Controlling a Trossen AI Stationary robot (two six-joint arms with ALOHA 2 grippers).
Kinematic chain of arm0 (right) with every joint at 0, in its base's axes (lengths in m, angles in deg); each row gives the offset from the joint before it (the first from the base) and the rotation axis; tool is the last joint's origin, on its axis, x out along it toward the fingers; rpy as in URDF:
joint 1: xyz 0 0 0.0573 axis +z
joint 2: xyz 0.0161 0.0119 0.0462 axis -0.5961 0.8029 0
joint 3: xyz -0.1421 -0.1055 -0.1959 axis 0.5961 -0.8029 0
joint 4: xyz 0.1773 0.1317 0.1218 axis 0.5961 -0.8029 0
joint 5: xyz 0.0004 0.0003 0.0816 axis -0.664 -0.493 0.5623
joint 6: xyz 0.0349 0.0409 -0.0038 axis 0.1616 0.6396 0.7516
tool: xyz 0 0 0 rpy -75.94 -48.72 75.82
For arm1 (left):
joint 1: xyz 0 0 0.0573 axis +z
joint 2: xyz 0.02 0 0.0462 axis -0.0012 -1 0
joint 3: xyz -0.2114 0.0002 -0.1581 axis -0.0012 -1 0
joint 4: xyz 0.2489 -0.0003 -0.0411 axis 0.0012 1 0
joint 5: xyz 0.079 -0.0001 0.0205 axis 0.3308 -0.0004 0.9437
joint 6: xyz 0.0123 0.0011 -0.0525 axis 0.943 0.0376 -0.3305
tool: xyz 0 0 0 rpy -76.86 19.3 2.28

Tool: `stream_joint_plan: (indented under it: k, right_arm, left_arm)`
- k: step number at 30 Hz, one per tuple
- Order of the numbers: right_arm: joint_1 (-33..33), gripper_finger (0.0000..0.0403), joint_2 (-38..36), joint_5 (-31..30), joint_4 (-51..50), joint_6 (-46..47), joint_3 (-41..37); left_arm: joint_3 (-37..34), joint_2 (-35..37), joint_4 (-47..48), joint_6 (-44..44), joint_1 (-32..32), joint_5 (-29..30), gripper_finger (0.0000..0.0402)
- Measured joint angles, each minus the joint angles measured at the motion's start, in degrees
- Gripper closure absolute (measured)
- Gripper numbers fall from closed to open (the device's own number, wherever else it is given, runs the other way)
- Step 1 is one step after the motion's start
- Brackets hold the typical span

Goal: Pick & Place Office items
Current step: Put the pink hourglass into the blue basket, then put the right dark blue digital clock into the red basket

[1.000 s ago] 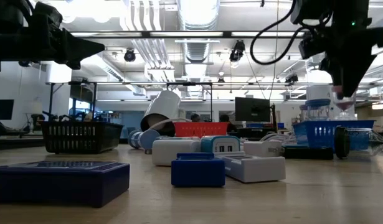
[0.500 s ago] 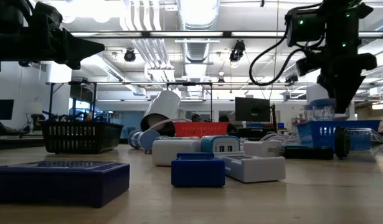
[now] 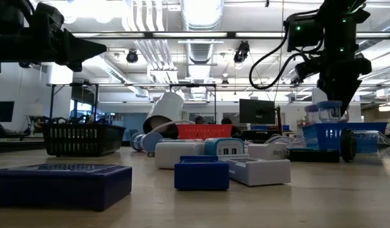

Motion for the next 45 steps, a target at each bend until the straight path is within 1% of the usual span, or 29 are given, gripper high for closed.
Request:
stream_joint_plan:
  k: [3, 7, 11, 14, 20, 24, 26, 28, 29, 31, 33, 36, 38, 40, 45]
  right_arm:
    - [0.0, 0.0201, -0.4, 0.0, -0.1, 0.1, -0.1]
    - [0.0, 0.0186, -0.6, -0.2, -0.3, 0.9, -0.5]
    - [0.0, 0.0167, -0.5, 3.1, -1.2, 1.0, -0.4]
    - [0.0, 0.0156, -0.3, 3.2, -3.0, 1.1, 0.1]
    - [0.0, 0.0148, -0.9, 2.9, -7.0, 1.7, 4.4]
    - [0.0, 0.0152, -1.5, 2.9, -10.3, 0.9, 10.0]
    - [0.1, 0.0155, -2.5, 2.9, -9.4, 0.6, 13.5]
    - [0.7, 0.0159, -5.0, 2.9, -4.7, -0.6, 16.0]
    - [1.3, 0.0161, -6.7, 3.0, 0.0, -1.4, 16.7]
    - [2.6, 0.0167, -10.3, 3.2, 10.7, -3.1, 16.7]
    - [4.2, 0.0176, -14.7, 5.0, 23.4, -5.4, 14.5]
    - [5.8, 0.0199, -20.9, 12.0, 42.2, -8.4, 7.9]
    - [6.8, 0.0223, -24.1, 14.7, 52.4, -8.7, 2.4]
    - [7.8, 0.0253, -26.8, 14.9, 59.1, -8.7, -2.7]
    - [8.6, 0.0343, -31.9, 14.7, 69.0, -9.5, -13.8]
  left_arm:
    - [0.0, 0.0, 0.0, -0.8, 0.0, 0.0, 0.0401]
    - [0.0, 0.0, 0.0, -0.8, 0.0, 0.0, 0.0401]
    - [0.0, 0.0, 0.0, -0.9, 0.0, -0.1, 0.0401]
    - [0.0, 0.0, 0.0, -1.0, 0.0, -0.3, 0.0401]
    - [0.0, -0.1, -0.1, -0.9, 0.0, -0.3, 0.0401]
    - [0.0, -0.1, -0.2, -0.5, 0.0, -0.3, 0.0401]
    - [0.0, -0.2, -2.3, 1.7, 0.0, 0.1, 0.0401]
    - [0.0, -0.2, -3.4, 2.3, 0.0, 0.4, 0.0401]
    - [0.0, -0.2, -3.4, 2.3, 0.0, 0.5, 0.0401]
    - [0.0, -0.2, -2.4, 2.2, 0.0, 0.6, 0.0401]
    - [0.0, -0.2, -1.2, 2.4, 0.0, 0.6, 0.0401]
    - [0.0, -0.2, -1.3, 2.4, 0.0, 0.6, 0.0401]
    - [0.0, -0.2, -1.0, 2.3, 0.0, 0.6, 0.0401]
    - [0.0, -0.2, -1.0, 2.3, 0.0, 0.6, 0.0401]
    - [0.0, -0.2, -0.7, 3.1, 0.0, 0.6, 0.0401]
